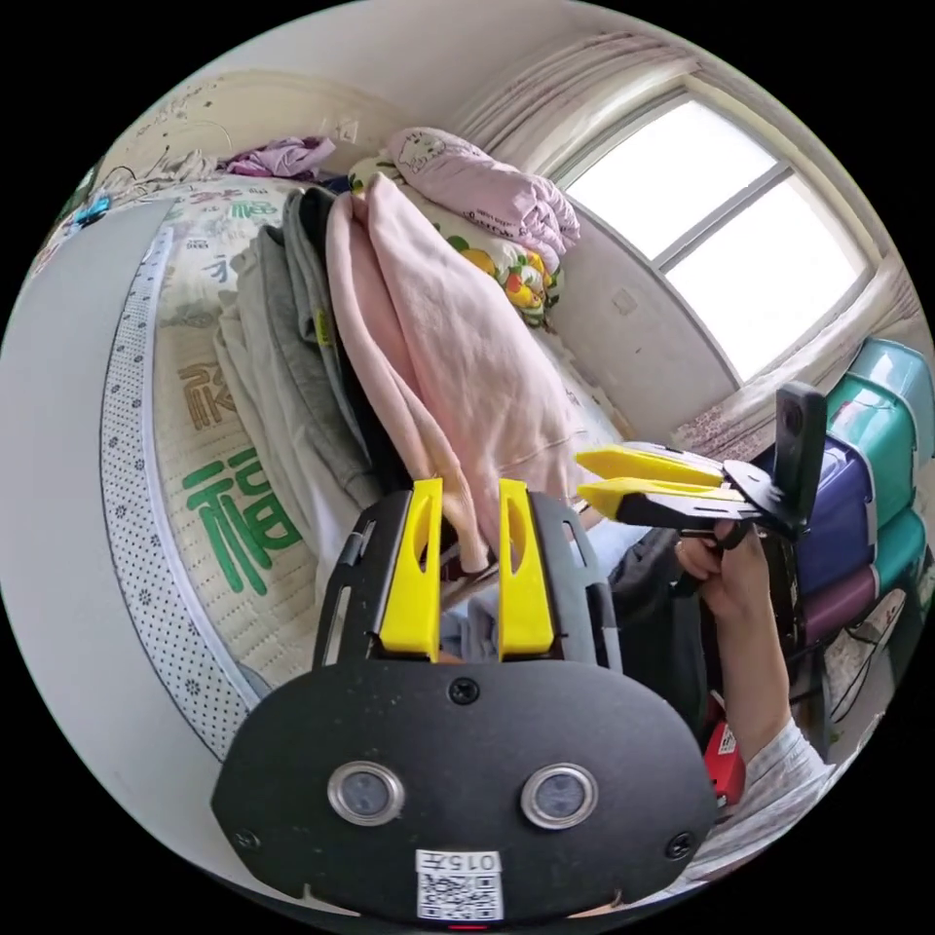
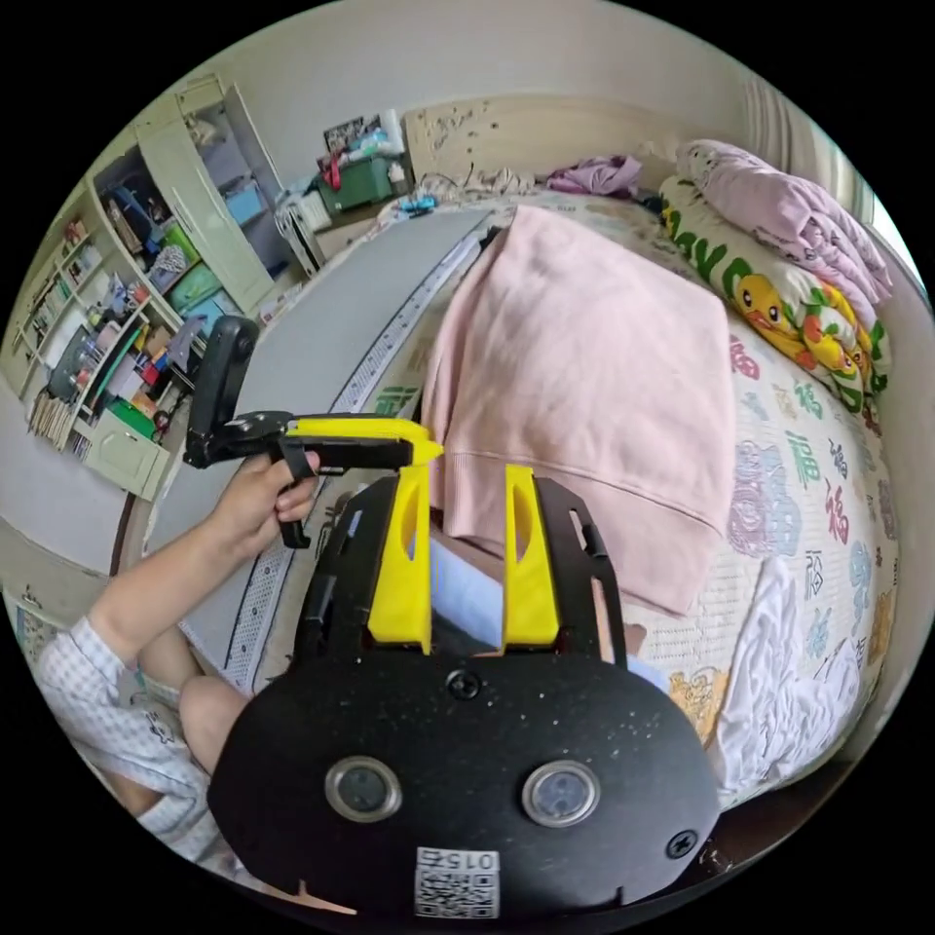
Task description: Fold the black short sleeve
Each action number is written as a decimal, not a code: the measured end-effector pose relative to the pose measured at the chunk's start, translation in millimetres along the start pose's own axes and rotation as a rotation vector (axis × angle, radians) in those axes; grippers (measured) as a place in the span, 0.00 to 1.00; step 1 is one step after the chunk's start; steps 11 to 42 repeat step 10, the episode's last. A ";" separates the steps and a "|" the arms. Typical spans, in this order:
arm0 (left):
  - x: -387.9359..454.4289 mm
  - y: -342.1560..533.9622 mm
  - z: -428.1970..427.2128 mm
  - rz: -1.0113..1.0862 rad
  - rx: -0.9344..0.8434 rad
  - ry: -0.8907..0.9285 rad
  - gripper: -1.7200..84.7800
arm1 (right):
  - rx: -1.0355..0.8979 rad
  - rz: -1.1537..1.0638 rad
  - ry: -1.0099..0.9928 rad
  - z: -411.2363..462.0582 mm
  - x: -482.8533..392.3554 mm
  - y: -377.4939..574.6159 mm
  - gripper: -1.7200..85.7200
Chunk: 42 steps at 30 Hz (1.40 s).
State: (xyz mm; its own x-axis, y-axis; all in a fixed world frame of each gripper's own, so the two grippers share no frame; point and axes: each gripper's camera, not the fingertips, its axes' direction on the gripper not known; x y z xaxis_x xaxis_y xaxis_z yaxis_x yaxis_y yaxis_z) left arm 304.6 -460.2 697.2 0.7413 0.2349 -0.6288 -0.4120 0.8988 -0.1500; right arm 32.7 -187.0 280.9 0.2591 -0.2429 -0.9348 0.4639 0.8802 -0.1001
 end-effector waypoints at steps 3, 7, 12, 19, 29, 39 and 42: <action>7.0 -12.6 12.2 0.032 -0.018 -0.048 0.10 | 0.000 0.041 0.121 20.3 -7.2 -27.9 0.17; 20.1 -14.2 3.4 0.078 -0.015 -0.027 0.11 | 0.020 0.027 0.236 30.1 -23.6 -47.8 0.18; 29.1 1.3 -16.5 0.103 0.110 -0.077 0.14 | 0.041 0.005 0.289 30.5 -35.3 -46.3 0.18; 29.1 1.3 -16.5 0.103 0.110 -0.077 0.14 | 0.041 0.005 0.289 30.5 -35.3 -46.3 0.18; 29.1 1.3 -16.5 0.103 0.110 -0.077 0.14 | 0.041 0.005 0.289 30.5 -35.3 -46.3 0.18; 29.1 1.3 -16.5 0.103 0.110 -0.077 0.14 | 0.041 0.005 0.289 30.5 -35.3 -46.3 0.18; 29.1 1.3 -16.5 0.103 0.110 -0.077 0.14 | 0.041 0.005 0.289 30.5 -35.3 -46.3 0.18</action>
